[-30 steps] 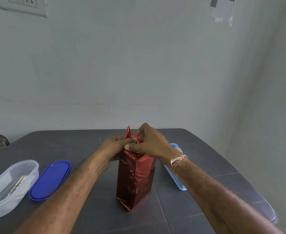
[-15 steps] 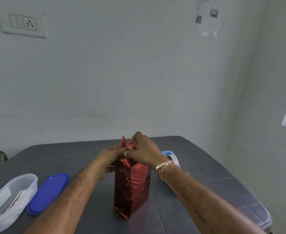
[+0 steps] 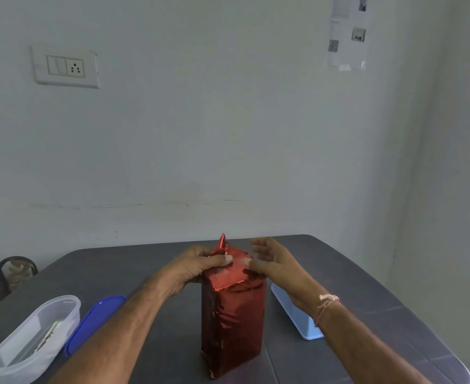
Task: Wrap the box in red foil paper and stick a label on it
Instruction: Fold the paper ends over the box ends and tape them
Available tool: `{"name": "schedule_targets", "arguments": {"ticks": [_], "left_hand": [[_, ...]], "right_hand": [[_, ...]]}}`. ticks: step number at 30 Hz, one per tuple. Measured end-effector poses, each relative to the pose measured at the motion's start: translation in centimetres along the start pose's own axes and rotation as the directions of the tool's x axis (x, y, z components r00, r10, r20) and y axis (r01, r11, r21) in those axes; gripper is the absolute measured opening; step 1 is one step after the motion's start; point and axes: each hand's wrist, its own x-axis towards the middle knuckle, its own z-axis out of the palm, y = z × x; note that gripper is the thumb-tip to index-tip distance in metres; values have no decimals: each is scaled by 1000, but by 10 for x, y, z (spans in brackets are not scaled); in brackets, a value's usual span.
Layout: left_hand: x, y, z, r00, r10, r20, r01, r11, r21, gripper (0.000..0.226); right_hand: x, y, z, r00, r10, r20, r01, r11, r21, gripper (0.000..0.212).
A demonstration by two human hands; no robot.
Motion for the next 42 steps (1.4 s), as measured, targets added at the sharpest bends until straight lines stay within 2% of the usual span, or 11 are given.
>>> {"name": "schedule_targets", "arguments": {"ticks": [3,8,12,15,23,27,37,39,42], "left_hand": [[0,9,0,997,17,73,-23,996,84,13],[-1,18,1,996,67,64,-77,985,155,23],[-5,12,6,995,100,0,-99,986,133,32],[-14,7,10,993,114,-32,-112,992,57,29],[-28,-7,16,997,63,-53,-66,996,-61,29],[-27,-6,10,997,65,-44,-67,997,-46,31],[-25,0,11,989,118,-89,-119,993,-12,28],[-29,1,12,981,171,-90,-171,985,-2,34],[-37,-5,12,975,211,69,-209,977,-32,65]], "right_hand": [[4,2,0,994,80,77,-91,984,152,49],[11,-9,-3,996,52,74,-61,990,124,34],[19,-20,1,994,-4,105,-9,991,130,29],[24,-33,6,989,-45,144,20,985,172,27],[36,-51,14,991,-105,88,98,992,78,15],[35,-58,12,986,-144,82,144,990,0,7],[21,-52,6,979,-205,-7,203,976,-80,6],[18,-51,6,980,-198,-28,196,979,-60,8],[12,-53,8,982,-184,-31,183,983,-30,10]]}}
